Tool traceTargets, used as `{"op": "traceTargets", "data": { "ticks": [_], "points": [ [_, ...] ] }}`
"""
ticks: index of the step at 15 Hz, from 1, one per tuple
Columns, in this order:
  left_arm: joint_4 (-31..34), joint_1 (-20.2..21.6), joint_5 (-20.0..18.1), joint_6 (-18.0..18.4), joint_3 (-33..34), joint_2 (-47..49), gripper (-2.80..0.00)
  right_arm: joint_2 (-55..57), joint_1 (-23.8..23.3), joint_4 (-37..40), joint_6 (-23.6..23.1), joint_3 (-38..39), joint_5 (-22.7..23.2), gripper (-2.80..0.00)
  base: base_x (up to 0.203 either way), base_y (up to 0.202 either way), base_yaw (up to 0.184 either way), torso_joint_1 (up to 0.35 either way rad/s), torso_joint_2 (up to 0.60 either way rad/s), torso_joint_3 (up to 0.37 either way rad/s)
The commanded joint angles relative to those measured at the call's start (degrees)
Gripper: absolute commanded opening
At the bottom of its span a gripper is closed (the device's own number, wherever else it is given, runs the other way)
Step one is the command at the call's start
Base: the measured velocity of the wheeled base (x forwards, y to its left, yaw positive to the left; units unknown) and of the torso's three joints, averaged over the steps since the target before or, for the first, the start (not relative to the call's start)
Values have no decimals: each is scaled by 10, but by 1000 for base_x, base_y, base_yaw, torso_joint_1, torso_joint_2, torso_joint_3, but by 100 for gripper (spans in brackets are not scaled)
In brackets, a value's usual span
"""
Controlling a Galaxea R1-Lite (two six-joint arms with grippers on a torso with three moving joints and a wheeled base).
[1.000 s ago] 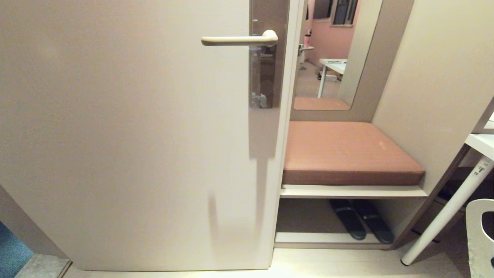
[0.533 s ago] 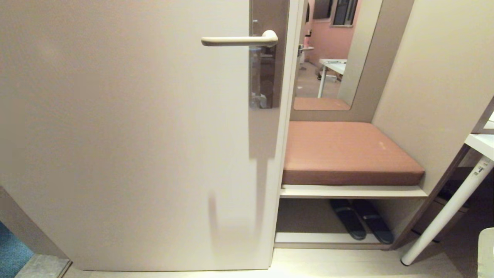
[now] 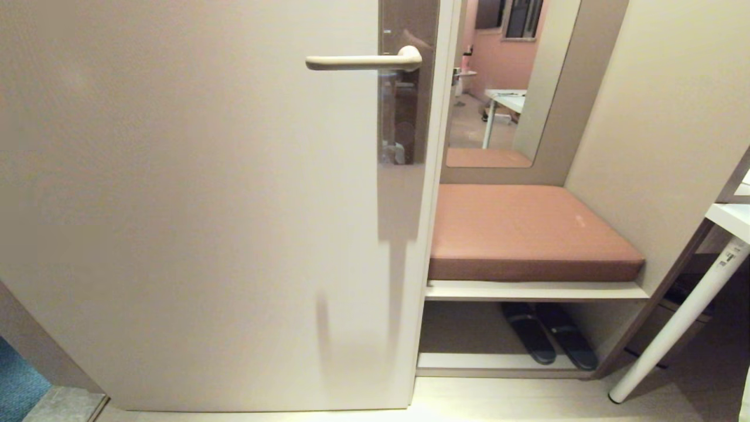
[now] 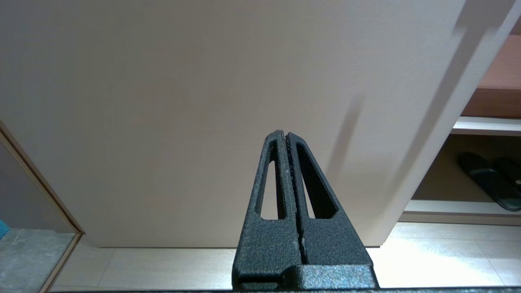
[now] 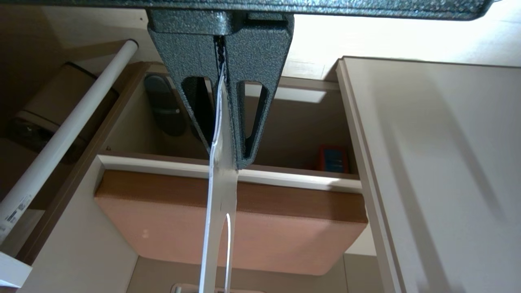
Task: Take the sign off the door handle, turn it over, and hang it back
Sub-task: Hand it to the other hand
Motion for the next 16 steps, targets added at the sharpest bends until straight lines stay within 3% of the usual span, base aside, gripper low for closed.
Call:
{"op": "traceTargets", "data": {
  "ticks": [1,16],
  "points": [
    [0,0,0,0,0,1,-280,0,0,0,-1,0,0,-280,0,0,0,0,0,0],
    [0,0,0,1,0,1,-280,0,0,0,-1,1,0,-280,0,0,0,0,0,0]
  ]
}}
